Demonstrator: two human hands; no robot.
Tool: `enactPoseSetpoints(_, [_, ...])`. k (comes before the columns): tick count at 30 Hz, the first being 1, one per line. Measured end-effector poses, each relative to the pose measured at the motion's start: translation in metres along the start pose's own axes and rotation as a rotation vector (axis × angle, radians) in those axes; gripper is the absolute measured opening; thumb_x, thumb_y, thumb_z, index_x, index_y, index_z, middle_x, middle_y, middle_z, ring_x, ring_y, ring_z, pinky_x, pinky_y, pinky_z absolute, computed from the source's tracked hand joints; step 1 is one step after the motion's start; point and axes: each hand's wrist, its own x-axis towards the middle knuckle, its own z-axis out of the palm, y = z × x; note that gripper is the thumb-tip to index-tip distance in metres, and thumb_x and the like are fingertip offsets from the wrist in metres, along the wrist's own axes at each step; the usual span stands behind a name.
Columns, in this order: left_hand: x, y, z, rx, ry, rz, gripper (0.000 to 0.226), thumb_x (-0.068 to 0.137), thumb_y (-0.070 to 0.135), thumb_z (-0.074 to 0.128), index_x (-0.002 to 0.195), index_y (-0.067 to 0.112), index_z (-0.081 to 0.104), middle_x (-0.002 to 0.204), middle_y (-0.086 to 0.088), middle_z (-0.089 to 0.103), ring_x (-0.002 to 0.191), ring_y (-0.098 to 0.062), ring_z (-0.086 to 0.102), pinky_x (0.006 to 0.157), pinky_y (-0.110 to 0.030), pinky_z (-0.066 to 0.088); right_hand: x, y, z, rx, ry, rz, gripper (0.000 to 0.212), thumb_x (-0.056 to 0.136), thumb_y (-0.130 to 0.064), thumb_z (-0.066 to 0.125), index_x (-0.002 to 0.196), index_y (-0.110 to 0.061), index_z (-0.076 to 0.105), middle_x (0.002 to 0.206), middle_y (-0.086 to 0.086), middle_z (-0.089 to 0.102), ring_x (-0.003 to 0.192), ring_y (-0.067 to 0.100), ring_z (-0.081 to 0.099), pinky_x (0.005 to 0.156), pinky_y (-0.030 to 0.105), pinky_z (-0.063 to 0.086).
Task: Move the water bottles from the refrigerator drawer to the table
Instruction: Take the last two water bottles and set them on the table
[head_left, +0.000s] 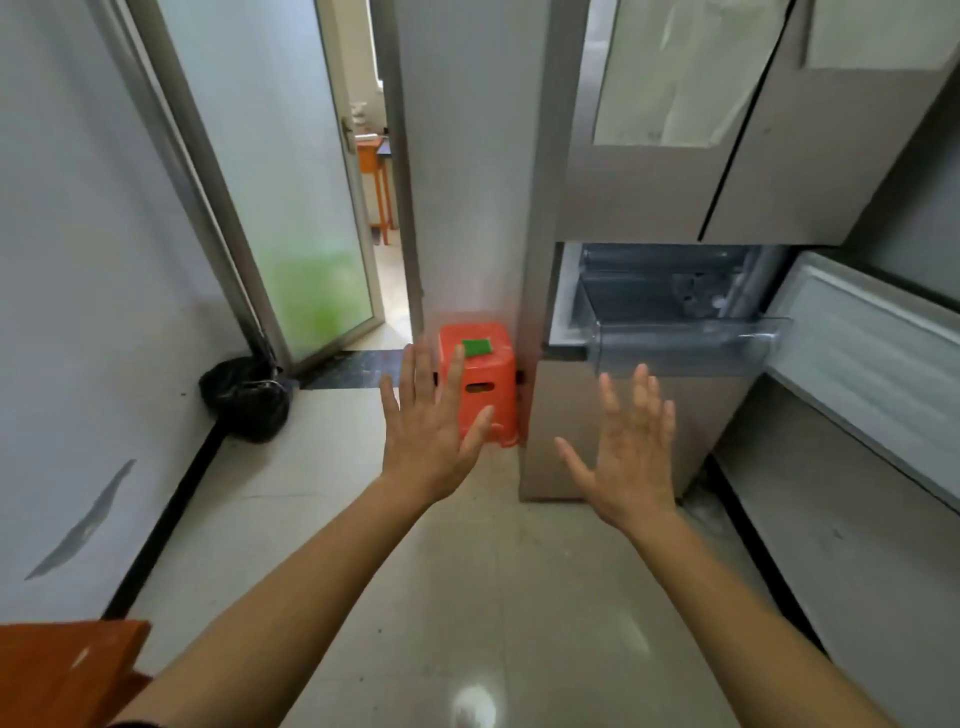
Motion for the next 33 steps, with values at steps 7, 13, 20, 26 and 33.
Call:
enactPoseSetpoints(7, [0.151,0.133,0.072,-0.058,-0.182,0.193,0.076,0.096,0.067,0.018,0.155,0.030,-0.011,0.163,-0.006,-0.021,0.148,-0.024,-0.025,0.120,-0.055,-0.006,0.083,0.156,-0.006,-0.096,-0.019,0.280,0.094,0.088,-0.070,0.040,0.158,-0.018,0.005,0.164,0.015,-0.015,0.152,0.031,-0.012,0.122,0.053,0.003])
enactPoseSetpoints(13, [0.231,0.226,0.142,-0.044,-0.299,0.303,0.077,0.096,0.069,0.016,0.156,0.030,-0.012,0.162,-0.006,-0.023,0.148,-0.024,-0.025,0.120,-0.055,-0.007,0.129,0.277,0.007,-0.101,-0.045,0.428,0.091,0.091,-0.070,0.038,0.158,-0.016,0.009,0.164,0.018,-0.002,0.152,0.033,-0.005,0.122,0.051,0.005])
enactPoseSetpoints(20, [0.304,0.307,0.216,-0.055,-0.404,0.122,0.082,0.093,0.072,0.015,0.155,0.029,-0.015,0.161,-0.006,-0.025,0.146,-0.025,-0.027,0.120,-0.056,-0.008,0.210,0.395,0.042,-0.005,-0.205,0.397,0.093,0.092,-0.072,0.034,0.159,-0.017,-0.002,0.165,0.016,-0.007,0.152,0.031,-0.009,0.122,0.047,0.002])
enactPoseSetpoints(26, [0.364,0.338,0.246,-0.004,-0.400,0.025,0.080,0.095,0.070,0.016,0.156,0.028,-0.013,0.162,-0.006,-0.022,0.148,-0.025,-0.023,0.120,-0.054,-0.008,0.301,0.459,0.063,0.101,-0.320,0.297,0.082,0.097,-0.062,0.037,0.158,-0.015,0.010,0.164,0.014,0.013,0.152,0.031,0.007,0.122,0.043,0.015])
enactPoseSetpoints(33, [0.423,0.323,0.302,0.019,-0.495,-0.043,0.075,0.097,0.065,0.016,0.157,0.026,-0.006,0.164,-0.008,-0.015,0.151,-0.026,-0.014,0.121,-0.053,-0.002,0.367,0.474,0.119,0.162,-0.417,0.262,0.067,0.098,-0.054,0.045,0.151,-0.016,0.029,0.152,0.010,0.039,0.140,0.026,0.035,0.107,0.043,0.039])
